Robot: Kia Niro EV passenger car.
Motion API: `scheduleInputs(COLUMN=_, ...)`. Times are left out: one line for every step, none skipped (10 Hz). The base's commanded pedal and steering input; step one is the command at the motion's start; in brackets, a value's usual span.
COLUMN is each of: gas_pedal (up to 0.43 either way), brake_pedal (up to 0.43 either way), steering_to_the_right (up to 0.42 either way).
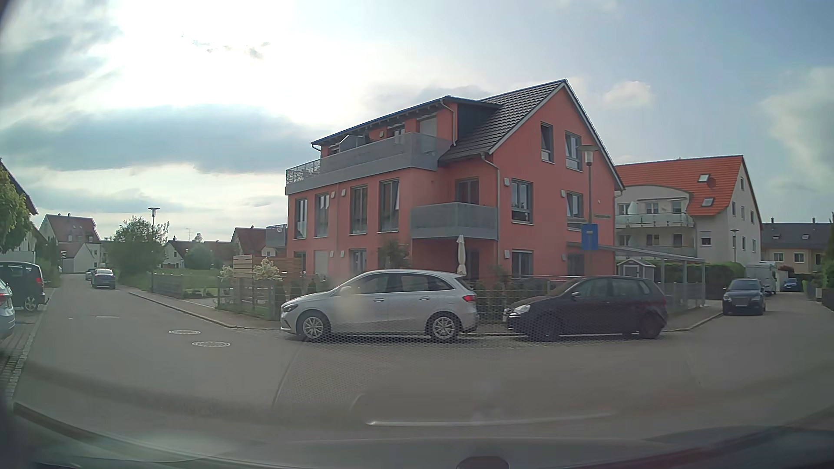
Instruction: Follow the waypoints while adhering to traffic rules and regulations
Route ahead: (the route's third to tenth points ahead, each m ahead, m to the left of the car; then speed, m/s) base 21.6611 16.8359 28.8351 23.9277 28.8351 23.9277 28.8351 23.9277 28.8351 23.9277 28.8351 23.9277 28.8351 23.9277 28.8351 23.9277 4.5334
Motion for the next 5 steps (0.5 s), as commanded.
scheduleInputs(gas_pedal=0.138, brake_pedal=0.0, steering_to_the_right=-0.356)
scheduleInputs(gas_pedal=0.138, brake_pedal=0.0, steering_to_the_right=-0.361)
scheduleInputs(gas_pedal=0.138, brake_pedal=0.0, steering_to_the_right=-0.362)
scheduleInputs(gas_pedal=0.138, brake_pedal=0.0, steering_to_the_right=-0.362)
scheduleInputs(gas_pedal=0.138, brake_pedal=0.0, steering_to_the_right=-0.362)
